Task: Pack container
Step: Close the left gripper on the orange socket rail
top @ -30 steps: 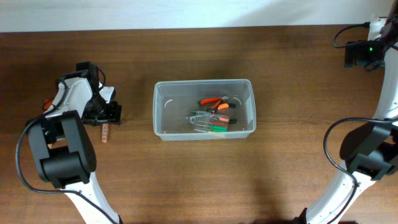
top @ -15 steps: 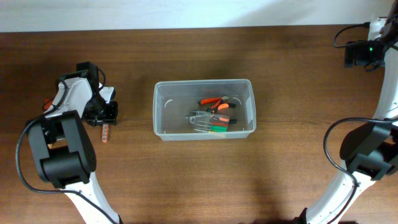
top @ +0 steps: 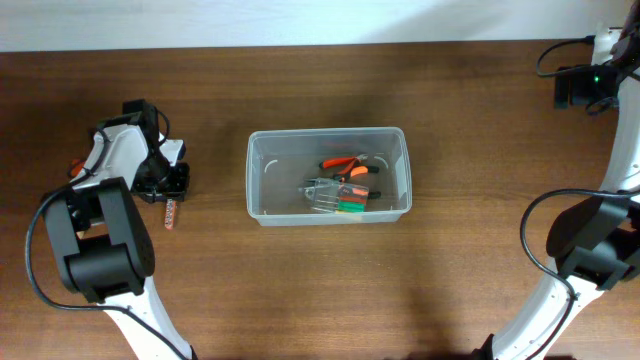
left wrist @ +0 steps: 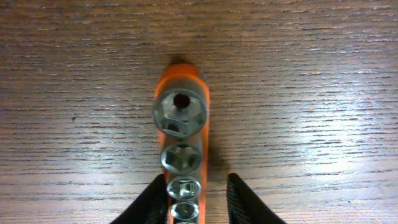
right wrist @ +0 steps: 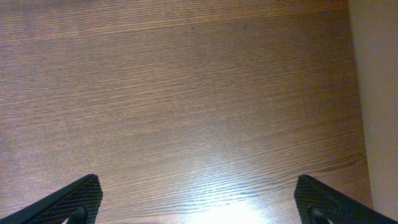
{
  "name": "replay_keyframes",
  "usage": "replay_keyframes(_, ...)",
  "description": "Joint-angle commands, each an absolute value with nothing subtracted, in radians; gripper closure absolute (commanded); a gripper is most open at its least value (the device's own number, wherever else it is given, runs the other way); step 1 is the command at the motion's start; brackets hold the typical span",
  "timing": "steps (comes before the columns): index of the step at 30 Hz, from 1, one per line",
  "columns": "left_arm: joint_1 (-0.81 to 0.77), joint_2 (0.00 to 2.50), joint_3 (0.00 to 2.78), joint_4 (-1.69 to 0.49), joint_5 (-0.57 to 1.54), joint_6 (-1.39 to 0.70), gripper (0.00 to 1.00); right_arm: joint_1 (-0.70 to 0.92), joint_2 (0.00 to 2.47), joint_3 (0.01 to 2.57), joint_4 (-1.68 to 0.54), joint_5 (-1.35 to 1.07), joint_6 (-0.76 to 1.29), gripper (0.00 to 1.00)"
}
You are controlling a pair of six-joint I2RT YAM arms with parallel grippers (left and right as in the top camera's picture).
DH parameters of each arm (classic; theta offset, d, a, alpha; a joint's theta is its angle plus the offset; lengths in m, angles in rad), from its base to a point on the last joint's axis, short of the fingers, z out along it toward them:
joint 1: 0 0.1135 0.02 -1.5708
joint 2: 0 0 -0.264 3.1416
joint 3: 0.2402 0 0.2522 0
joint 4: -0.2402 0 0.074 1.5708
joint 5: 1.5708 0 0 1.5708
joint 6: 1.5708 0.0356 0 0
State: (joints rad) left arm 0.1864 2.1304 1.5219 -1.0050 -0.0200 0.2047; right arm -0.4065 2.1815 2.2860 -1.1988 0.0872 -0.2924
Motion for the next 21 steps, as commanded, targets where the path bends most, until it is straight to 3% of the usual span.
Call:
replay_keyframes(1,0.192,2.146,1.519,-1.006,-0.028,0.202,0.72,-0.413,2.173,2.288,-1.196,0.082,-0.292,0.01)
replay_keyframes(11,0.217,2.146,1.519,-1.006,-0.034,0.202,0.81,-0.413,2.173,2.288,-1.196,0.082,-0.292,0.01)
replay_keyframes(21,0.230,2.146,1.519,-1.006,-0.034,0.203,0.82,-0.413,2.173,2.288,-1.196,0.082,-0.292,0.01)
